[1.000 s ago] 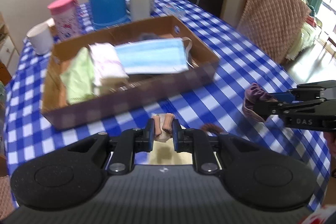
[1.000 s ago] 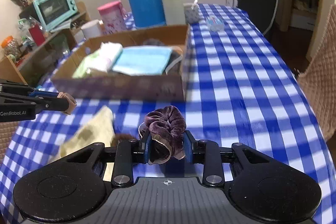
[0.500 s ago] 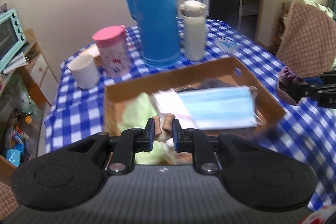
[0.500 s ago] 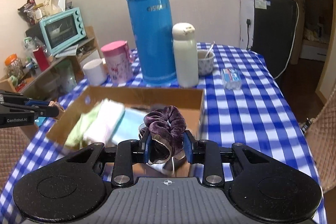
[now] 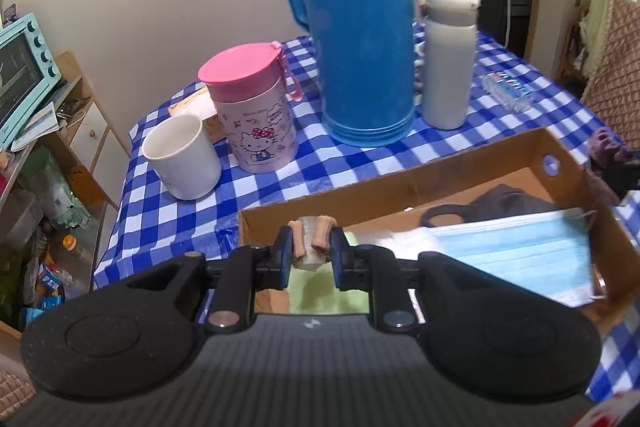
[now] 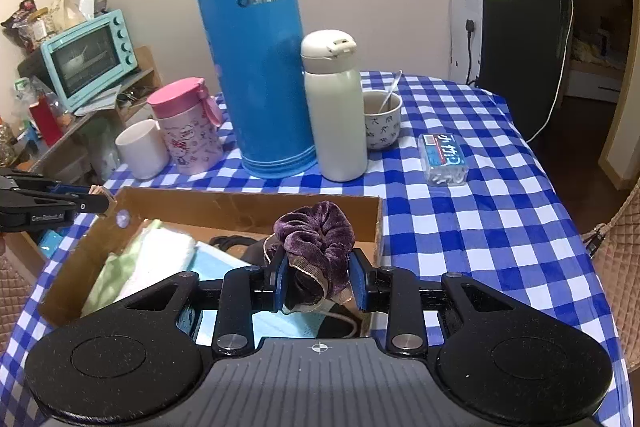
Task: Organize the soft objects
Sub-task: 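Carry the purple scrunchie and beige hair clip toward the cardboard tray, then open both tools to drop the scrunchie and hair clip into the tray, then withdraw both tools from the tray toward the yellow towel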
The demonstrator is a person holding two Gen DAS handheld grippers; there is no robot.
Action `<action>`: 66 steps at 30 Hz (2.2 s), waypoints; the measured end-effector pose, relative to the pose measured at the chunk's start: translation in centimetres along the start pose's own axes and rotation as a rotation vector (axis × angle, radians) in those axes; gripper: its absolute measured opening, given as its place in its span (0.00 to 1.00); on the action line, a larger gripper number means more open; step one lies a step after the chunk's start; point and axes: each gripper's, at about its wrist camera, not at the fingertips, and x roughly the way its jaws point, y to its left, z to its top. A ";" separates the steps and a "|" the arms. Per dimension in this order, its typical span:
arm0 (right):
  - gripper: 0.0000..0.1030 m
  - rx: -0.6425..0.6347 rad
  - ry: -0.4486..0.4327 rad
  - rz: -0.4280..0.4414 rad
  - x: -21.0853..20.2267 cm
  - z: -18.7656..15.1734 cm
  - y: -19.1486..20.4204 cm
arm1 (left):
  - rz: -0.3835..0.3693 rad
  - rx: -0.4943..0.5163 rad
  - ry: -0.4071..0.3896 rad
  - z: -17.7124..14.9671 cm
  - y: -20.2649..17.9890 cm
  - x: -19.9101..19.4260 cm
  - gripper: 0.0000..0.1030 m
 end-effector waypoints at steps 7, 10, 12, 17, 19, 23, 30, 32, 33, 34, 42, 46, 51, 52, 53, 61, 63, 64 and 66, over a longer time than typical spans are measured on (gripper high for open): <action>0.31 0.003 0.015 -0.009 1.1 0.1 -0.7 | -0.015 -0.009 0.003 0.5 0.7 1.8 0.36; 0.31 0.001 0.020 -0.012 1.5 0.1 -0.7 | -0.013 -0.006 -0.004 0.6 0.7 1.8 0.41; 0.31 -0.001 0.023 -0.013 1.8 0.1 -0.6 | -0.019 0.001 -0.008 0.7 0.8 1.8 0.43; 0.31 -0.008 0.018 -0.023 2.3 0.5 -0.3 | -0.018 -0.016 -0.008 0.8 1.1 1.5 0.46; 0.32 -0.014 0.007 -0.020 2.5 0.8 -0.2 | -0.017 -0.025 -0.007 0.9 1.2 1.3 0.46; 0.55 -0.020 -0.037 -0.030 2.4 1.5 0.3 | -0.026 -0.043 -0.003 0.8 1.2 0.8 0.47; 0.69 -0.026 -0.084 -0.012 1.2 1.6 0.9 | -0.040 -0.069 0.000 0.7 0.7 -0.8 0.52; 0.70 -0.032 -0.073 -0.007 0.7 1.2 1.0 | -0.045 -0.074 0.000 0.5 0.5 -1.5 0.54; 0.70 -0.034 -0.067 -0.002 0.4 1.0 1.1 | -0.045 -0.075 0.003 0.5 0.4 -1.8 0.54; 0.70 -0.036 -0.062 0.003 0.2 0.8 1.2 | -0.047 -0.076 0.003 0.4 0.2 -2.1 0.54; 0.71 -0.006 -0.029 0.015 -2.9 -0.9 1.5 | -0.072 -0.096 0.000 -0.6 -0.6 -5.2 0.57; 0.71 0.018 -0.021 0.021 -5.0 -1.5 1.7 | -0.091 -0.113 -0.011 -1.1 -0.9 -7.2 0.57; 0.71 0.040 -0.015 0.031 -8.0 -2.4 2.1 | -0.109 -0.130 -0.024 -2.1 -1.4 -10.2 0.58; 0.71 0.042 -0.014 0.035 -8.6 -2.6 2.2 | -0.116 -0.136 -0.029 -2.3 -1.5 -10.8 0.58; 0.71 0.042 -0.015 0.039 -9.2 -2.8 2.4 | -0.120 -0.141 -0.030 -2.5 -1.6 -11.3 0.58; 0.72 0.045 -0.025 0.057 -13.5 -4.2 3.9 | -0.136 -0.154 -0.035 -4.4 -2.7 -15.4 0.58; 0.72 0.049 -0.032 0.063 -14.5 -4.5 4.2 | -0.137 -0.158 -0.038 -4.9 -2.8 -16.3 0.58; 0.72 0.050 -0.033 0.065 -15.0 -4.6 4.4 | -0.139 -0.161 -0.039 -5.3 -2.9 -16.8 0.58; 0.72 0.050 -0.039 0.067 -15.8 -4.8 4.7 | -0.143 -0.169 -0.037 -6.0 -3.0 -17.6 0.58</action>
